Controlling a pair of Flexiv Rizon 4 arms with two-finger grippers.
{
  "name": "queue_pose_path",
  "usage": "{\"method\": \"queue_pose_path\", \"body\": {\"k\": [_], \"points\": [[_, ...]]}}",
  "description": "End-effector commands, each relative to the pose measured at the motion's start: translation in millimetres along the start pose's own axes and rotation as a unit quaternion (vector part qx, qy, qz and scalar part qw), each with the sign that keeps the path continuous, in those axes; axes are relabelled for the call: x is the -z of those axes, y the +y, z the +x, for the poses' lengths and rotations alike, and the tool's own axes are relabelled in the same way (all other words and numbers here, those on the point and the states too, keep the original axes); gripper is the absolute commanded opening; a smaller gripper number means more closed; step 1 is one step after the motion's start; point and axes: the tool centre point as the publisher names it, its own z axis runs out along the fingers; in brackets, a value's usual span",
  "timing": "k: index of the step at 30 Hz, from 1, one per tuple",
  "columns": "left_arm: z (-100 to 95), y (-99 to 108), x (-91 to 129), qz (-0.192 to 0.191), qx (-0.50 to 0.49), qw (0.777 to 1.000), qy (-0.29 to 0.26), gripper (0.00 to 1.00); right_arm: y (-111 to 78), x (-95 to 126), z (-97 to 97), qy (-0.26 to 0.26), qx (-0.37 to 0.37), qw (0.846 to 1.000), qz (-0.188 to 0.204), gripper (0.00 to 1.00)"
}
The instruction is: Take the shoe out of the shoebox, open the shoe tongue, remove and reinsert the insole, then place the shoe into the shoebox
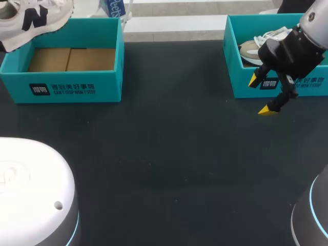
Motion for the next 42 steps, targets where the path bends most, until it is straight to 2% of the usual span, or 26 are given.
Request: {"method": "queue_pose_path", "body": {"k": [1,2,17,19,21,24,29,34,38,42], "points": [[0.8,2,8,-0.121,-0.408,0.904,0.049,0.0,0.3,-1,-0.9,0.001,0.0,1.0,0.001,1.0],[-0.2,5,8,-0.14,-0.409,0.901,0.041,0.0,0.3,-1,-0.9,0.001,0.0,1.0,0.001,1.0],[-0.2,5,8,-0.14,-0.409,0.901,0.041,0.0,0.3,-1,-0.9,0.001,0.0,1.0,0.001,1.0],[-7.0,4,5,-0.124,-0.383,0.915,0.014,0.0,0.3,-1,-0.9,0.001,0.0,1.0,0.001,1.0],[-16.3,5,4,-0.122,-0.36,0.925,0.008,0.0,0.3,-1,-0.9,0.001,0.0,1.0,0.001,1.0],[-26.1,8,3,-0.12,-0.339,0.933,0.001,0.0,0.3,-1,-0.9,0.001,0.0,1.0,0.001,1.0],[-31.3,13,1,-0.117,-0.33,0.937,0.003,0.0,0.3,-1,-0.9,0.001,0.0,1.0,0.001,1.0],[-39.1,29,-5,-0.113,-0.319,0.941,0.002,0.0,0.3,-1,-0.9,0.001,0.0,1.0,0.001,1.0],[-49.1,52,-11,-0.109,-0.3,0.948,-0.014,0.0,0.3,-1,-0.9,0.001,0.0,1.0,0.001,1.0],[-58.9,68,-20,-0.122,-0.283,0.951,-0.016,0.0,0.3,-1,-0.9,0.001,0.0,1.0,0.001,1.0]]}}
